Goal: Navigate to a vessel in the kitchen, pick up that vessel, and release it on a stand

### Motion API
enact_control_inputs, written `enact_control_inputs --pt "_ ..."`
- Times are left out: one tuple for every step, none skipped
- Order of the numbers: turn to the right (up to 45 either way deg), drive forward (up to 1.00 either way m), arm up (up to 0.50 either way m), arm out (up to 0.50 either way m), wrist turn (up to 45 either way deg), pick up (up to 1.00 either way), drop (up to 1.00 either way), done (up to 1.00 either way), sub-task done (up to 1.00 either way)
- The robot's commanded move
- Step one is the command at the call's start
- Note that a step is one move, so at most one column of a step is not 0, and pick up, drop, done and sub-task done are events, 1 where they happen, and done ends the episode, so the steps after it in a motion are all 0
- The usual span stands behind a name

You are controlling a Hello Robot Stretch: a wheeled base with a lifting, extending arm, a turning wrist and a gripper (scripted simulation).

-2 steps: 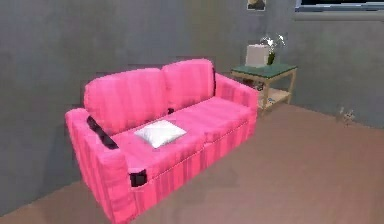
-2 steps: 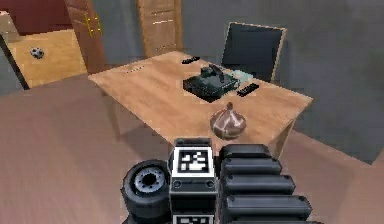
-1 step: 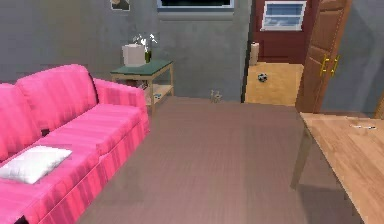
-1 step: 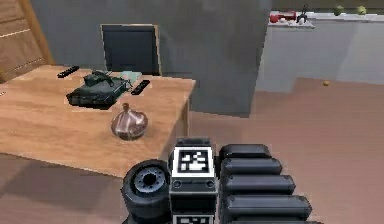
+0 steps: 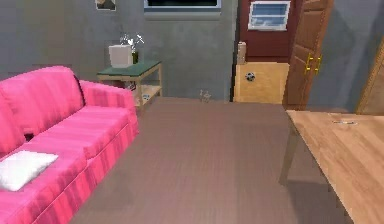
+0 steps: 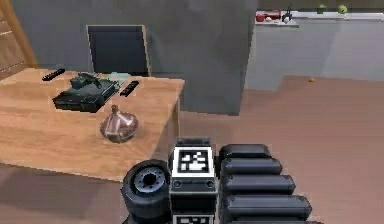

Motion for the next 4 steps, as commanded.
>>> enact_control_inputs --pt "0.0 1.00 0.00 0.00 0.0 0.00 0.00 0.00 0.00" --pt "0.0 1.00 0.00 0.00 0.0 0.00 0.00 0.00 0.00" --pt "0.0 1.00 0.00 0.00 0.0 0.00 0.00 0.00 0.00" --pt "-6.0 0.00 0.00 0.00 0.0 0.00 0.00 0.00 0.00"
